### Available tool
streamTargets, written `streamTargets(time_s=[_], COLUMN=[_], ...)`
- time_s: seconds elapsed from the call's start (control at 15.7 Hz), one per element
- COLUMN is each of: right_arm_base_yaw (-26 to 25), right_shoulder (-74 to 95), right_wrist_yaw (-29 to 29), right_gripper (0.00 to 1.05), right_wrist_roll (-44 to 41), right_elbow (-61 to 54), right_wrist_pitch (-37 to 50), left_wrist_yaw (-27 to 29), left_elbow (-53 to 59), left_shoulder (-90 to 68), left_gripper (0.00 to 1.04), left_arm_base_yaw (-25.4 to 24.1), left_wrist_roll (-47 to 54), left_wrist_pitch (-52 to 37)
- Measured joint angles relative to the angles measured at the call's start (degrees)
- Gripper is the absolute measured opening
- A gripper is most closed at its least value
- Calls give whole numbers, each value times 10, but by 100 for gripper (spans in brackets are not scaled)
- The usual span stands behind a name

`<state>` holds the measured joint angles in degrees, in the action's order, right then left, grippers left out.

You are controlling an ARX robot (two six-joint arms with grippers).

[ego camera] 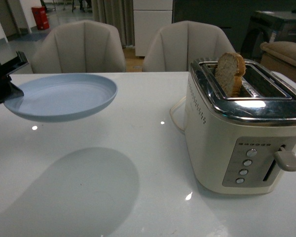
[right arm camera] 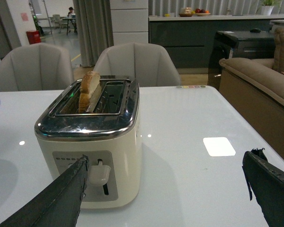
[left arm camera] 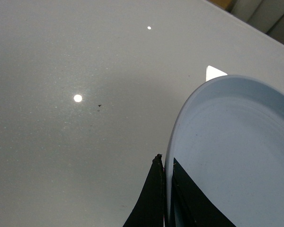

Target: Left arm holds plate, right arm toasts bread

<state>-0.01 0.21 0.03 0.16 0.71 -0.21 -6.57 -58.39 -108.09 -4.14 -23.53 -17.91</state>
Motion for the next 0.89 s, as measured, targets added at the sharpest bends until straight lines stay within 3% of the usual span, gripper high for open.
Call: streamTargets(time_s=[0.38, 0.89], right_arm_base_yaw=[0, 0], right_shoulder=[0, 0], right_wrist_yaw=[0, 0], right_gripper=[98, 98], right_wrist_roll=[0, 0], right_elbow=[0, 0], right_wrist_pitch=[0, 0], left_wrist_yaw=[47, 95], left_elbow=[-18, -69], left_shoulder=[-90, -162], left_gripper=[3, 3], left_arm_base_yaw=[-27, -45], left_wrist_roll=[1, -7], left_wrist_pitch=[-47, -27])
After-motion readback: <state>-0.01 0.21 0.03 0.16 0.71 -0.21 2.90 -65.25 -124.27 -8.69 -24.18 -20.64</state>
